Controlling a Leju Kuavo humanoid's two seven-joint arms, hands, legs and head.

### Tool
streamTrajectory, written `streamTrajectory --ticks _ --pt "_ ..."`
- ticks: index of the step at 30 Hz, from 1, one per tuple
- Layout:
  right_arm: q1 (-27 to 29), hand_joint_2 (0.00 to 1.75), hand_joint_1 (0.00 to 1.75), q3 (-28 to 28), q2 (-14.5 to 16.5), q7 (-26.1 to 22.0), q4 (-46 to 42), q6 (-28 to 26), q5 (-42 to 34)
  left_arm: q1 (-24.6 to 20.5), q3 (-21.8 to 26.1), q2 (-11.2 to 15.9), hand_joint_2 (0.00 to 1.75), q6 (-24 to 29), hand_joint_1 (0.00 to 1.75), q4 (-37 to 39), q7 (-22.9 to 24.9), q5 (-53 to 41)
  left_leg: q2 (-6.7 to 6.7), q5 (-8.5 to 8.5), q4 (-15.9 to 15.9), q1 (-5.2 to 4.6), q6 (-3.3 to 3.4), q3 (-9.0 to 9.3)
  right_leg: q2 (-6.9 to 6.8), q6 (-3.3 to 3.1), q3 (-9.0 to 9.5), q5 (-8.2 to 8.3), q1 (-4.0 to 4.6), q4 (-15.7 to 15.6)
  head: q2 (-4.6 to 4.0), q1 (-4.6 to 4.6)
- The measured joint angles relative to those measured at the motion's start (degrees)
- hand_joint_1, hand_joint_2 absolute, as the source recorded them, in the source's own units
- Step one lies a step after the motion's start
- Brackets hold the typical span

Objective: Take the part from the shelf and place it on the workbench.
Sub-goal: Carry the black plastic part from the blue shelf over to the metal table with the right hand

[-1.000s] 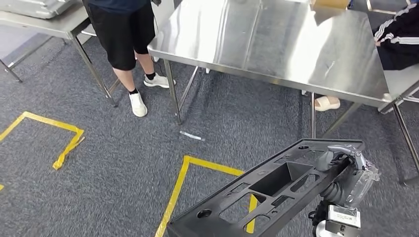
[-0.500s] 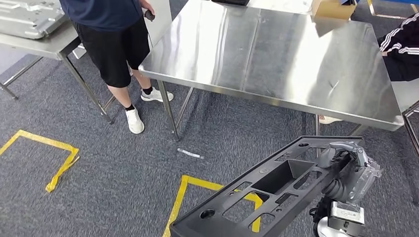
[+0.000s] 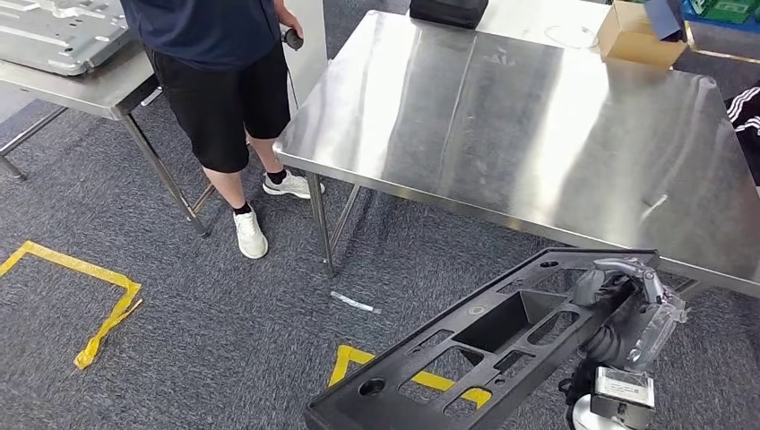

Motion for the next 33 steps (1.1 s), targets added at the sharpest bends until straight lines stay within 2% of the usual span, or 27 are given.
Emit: streamTrajectory --ticks 1,2,3,5,6,7,8,10,12,13,14,15,16,17,18,19,20,21,22,24,25,27,28,30,31,32,33 --pt "0.1 1.75 1.75 0.0 0.0 0.0 0.0 0.0 0.0 0.1 0.0 0.0 1.75 0.0 0.00 0.0 0.0 0.0 -0.26 -0.70 -0.2 -0.20 0.07 0.97 0.00 -0.35 -1.93 -1.36 0.06 -0.2 0.00 0.01" --pt "0.2 1.75 1.75 0.0 0.0 0.0 0.0 0.0 -0.1 0.2 0.0 0.0 1.75 0.0 0.00 0.0 0.0 0.0 -0.48 -1.53 -0.3 -0.41 0.11 2.08 0.00 -0.35 -3.16 -1.45 0.11 -1.8 0.00 0.01" --pt "0.2 1.75 1.75 0.0 0.0 0.0 0.0 0.0 -0.1 0.2 0.0 0.1 1.75 0.0 0.00 0.0 0.0 0.0 -0.64 -2.46 -0.4 -0.60 0.14 3.20 0.00 -0.03 -3.89 0.34 0.24 -4.5 0.00 0.01" --pt "0.4 1.75 1.75 0.0 -0.1 0.0 0.1 0.0 -0.3 0.2 0.0 0.1 1.75 0.1 0.00 0.1 0.0 0.0 -0.88 -4.38 -0.5 -0.84 0.06 5.23 -0.12 0.99 -4.36 8.66 0.70 -10.6 0.00 -0.25" --pt "0.4 1.75 1.75 0.0 -0.1 0.0 0.2 0.1 -0.4 0.3 0.0 0.0 1.75 0.1 0.00 0.1 0.1 0.0 -0.99 -5.20 -0.6 -0.85 -0.17 5.91 -0.18 1.06 -4.01 12.55 1.08 -12.5 0.00 -0.38" --pt "0.3 1.75 1.75 -0.1 -0.1 0.0 0.2 0.2 -0.6 0.3 0.0 0.0 1.75 0.3 0.00 0.1 0.1 -0.1 -1.04 -5.73 -0.6 -0.82 -0.44 6.62 -0.21 0.75 -3.57 14.96 1.33 -13.5 0.00 -0.54" --pt "0.1 1.75 1.75 -0.1 -0.1 0.0 0.3 0.4 -0.8 0.2 0.0 0.0 1.75 0.5 0.00 0.1 0.2 -0.2 -1.02 -5.81 -0.4 -0.76 -0.74 7.04 -0.18 0.20 -2.92 15.47 1.50 -13.9 0.00 -0.53" --pt "-0.4 1.75 1.75 -0.1 -0.2 0.1 0.2 0.9 -1.4 -0.1 0.0 -0.2 1.75 1.2 0.00 0.2 0.3 -0.4 -0.64 -4.45 2.9 -0.56 -1.28 5.59 0.18 -0.85 -1.50 15.13 1.11 -14.8 0.00 -0.43" --pt "-0.6 1.75 1.75 -0.1 -0.1 0.1 0.2 1.2 -1.8 -0.2 0.0 -0.2 1.75 1.5 0.00 0.2 0.4 -0.6 -0.33 -3.79 9.4 -0.38 -1.88 1.25 0.52 -1.80 0.02 14.39 0.64 -15.6 0.00 -0.43" --pt "-0.6 1.75 1.75 -0.1 -0.1 0.1 0.2 1.3 -1.9 -0.2 0.0 -0.3 1.75 1.6 0.00 0.2 0.4 -0.7 -0.21 -4.96 12.5 -0.24 -2.23 -1.06 0.73 -2.17 0.68 13.88 0.60 -15.7 0.00 -0.42" --pt "-0.6 1.75 1.75 -0.1 -0.1 0.1 0.2 1.3 -2.0 -0.1 0.0 -0.2 1.75 1.6 0.00 0.2 0.5 -0.8 -0.13 -7.02 14.4 -0.01 -2.57 -3.15 1.11 -2.33 1.28 13.33 0.48 -15.8 0.00 -0.44" --pt "-0.6 1.75 1.75 -0.1 -0.1 0.1 0.2 1.4 -2.1 -0.1 0.0 -0.2 1.75 1.7 0.00 0.2 0.6 -0.8 -0.07 -8.97 15.3 0.27 -2.94 -4.84 1.62 -2.27 1.92 12.75 0.33 -15.8 0.00 -0.45" --pt "-0.6 1.75 1.75 -0.1 0.0 0.1 0.2 1.4 -2.1 0.0 0.0 -0.1 1.75 1.8 0.00 0.2 0.6 -0.8 -0.02 -9.95 15.0 0.57 -3.27 -5.91 2.20 -2.06 2.62 12.17 0.15 -15.8 0.00 -0.46" --pt "-0.5 1.75 1.75 -0.1 0.0 0.2 0.3 1.4 -2.2 0.0 0.0 0.0 1.75 1.8 0.00 0.2 0.6 -0.8 -0.04 -9.38 13.5 0.87 -3.59 -6.34 2.83 -1.79 3.39 11.61 -0.07 -15.8 0.00 -0.46" --pt "-0.5 1.75 1.75 -0.1 0.0 0.2 0.3 1.4 -2.2 0.0 0.0 0.0 1.75 1.8 0.00 0.2 0.6 -0.8 -0.30 -6.99 10.7 1.19 -3.96 -6.14 3.42 -1.45 4.22 11.02 -0.33 -15.8 0.00 -0.46" --pt "-0.5 1.75 1.75 -0.1 0.0 0.2 0.3 1.4 -2.2 0.0 0.0 0.0 1.75 1.8 0.00 0.2 0.6 -0.8 -1.12 -3.46 7.2 1.58 -4.32 -5.66 3.98 -1.06 4.77 10.45 -0.52 -15.7 0.00 -0.47" --pt "-0.6 1.75 1.75 -0.1 0.0 0.2 0.3 1.4 -2.2 0.1 0.0 0.0 1.75 1.9 0.00 0.2 0.6 -0.9 -1.96 -1.07 4.4 1.80 -4.52 -5.31 4.61 -0.62 5.33 9.89 -0.64 -15.6 0.00 -0.52" --pt "-0.6 1.75 1.75 -0.1 0.0 0.2 0.4 1.4 -2.2 0.2 0.0 0.1 1.75 1.9 0.00 0.3 0.7 -0.9 -2.74 0.59 2.5 1.86 -4.43 -5.00 5.19 -0.11 5.56 9.34 -0.67 -15.4 0.00 -0.56" --pt "-0.7 1.75 1.75 -0.1 0.1 0.3 0.4 1.4 -2.2 0.3 0.0 0.1 1.75 1.9 0.00 0.3 0.7 -0.8 -3.17 1.38 1.7 1.77 -4.04 -4.82 5.77 0.37 5.48 8.90 -0.67 -15.3 0.00 -0.64" --pt "-0.6 1.75 1.75 -0.1 0.1 0.3 0.4 1.5 -2.2 0.2 0.0 0.1 1.75 2.0 0.00 0.3 0.9 -0.8 -2.44 1.63 1.8 1.45 -2.92 -4.32 6.62 1.21 5.35 8.33 -0.69 -15.3 0.00 -0.65" --pt "-0.5 1.75 1.75 -0.1 0.0 0.3 0.4 1.5 -2.1 0.0 -0.1 0.1 1.75 2.0 0.00 0.3 0.9 -0.8 -1.91 2.11 1.5 1.41 -2.47 -3.98 5.84 1.45 5.17 8.11 -0.70 -15.1 0.00 -0.64" --pt "-0.6 1.75 1.75 -0.1 -0.1 0.3 0.4 1.5 -2.1 -0.2 -0.1 0.1 1.75 2.0 0.00 0.3 0.9 -0.9 -0.75 2.13 1.0 1.33 -1.68 -3.46 2.84 1.45 3.54 6.69 -0.46 -11.9 0.00 -0.35" --pt "-0.7 1.75 1.75 -0.1 -0.1 0.3 0.4 1.5 -2.1 -0.2 -0.1 0.1 1.75 2.0 0.00 0.3 0.9 -0.9 -0.15 1.93 0.9 1.13 -1.32 -3.23 1.33 1.24 1.57 5.42 -0.36 -8.4 0.00 -0.24" --pt "-0.7 1.75 1.75 -0.1 -0.1 0.3 0.4 1.5 -2.2 -0.2 -0.1 0.1 1.75 2.0 0.00 0.3 0.9 -0.9 1.13 1.33 0.8 0.76 -0.78 -2.83 0.61 1.02 -3.15 3.34 -0.23 -1.0 0.00 -0.13" --pt "-0.6 1.75 1.75 -0.1 -0.1 0.3 0.4 1.5 -2.2 -0.1 -0.1 0.1 1.75 2.0 0.00 0.3 0.9 -0.9 1.74 0.98 0.8 0.60 -0.63 -2.55 0.55 1.15 -4.79 3.33 -0.22 0.9 0.00 -0.14" --pt "-0.6 1.75 1.75 -0.1 -0.1 0.3 0.4 1.5 -2.2 -0.1 -0.1 0.1 1.75 2.0 0.00 0.3 0.9 -0.9 2.28 0.62 0.8 0.50 -0.59 -2.16 0.43 1.46 -5.16 4.41 -0.20 0.3 0.00 -0.14" --pt "-0.5 1.75 1.75 -0.1 -0.1 0.3 0.4 1.5 -2.2 -0.1 -0.1 0.1 1.75 2.0 0.00 0.3 0.9 -0.9 2.80 0.22 0.8 0.43 -0.61 -1.66 0.04 1.83 -4.43 6.27 -0.14 -2.4 0.00 -0.14"
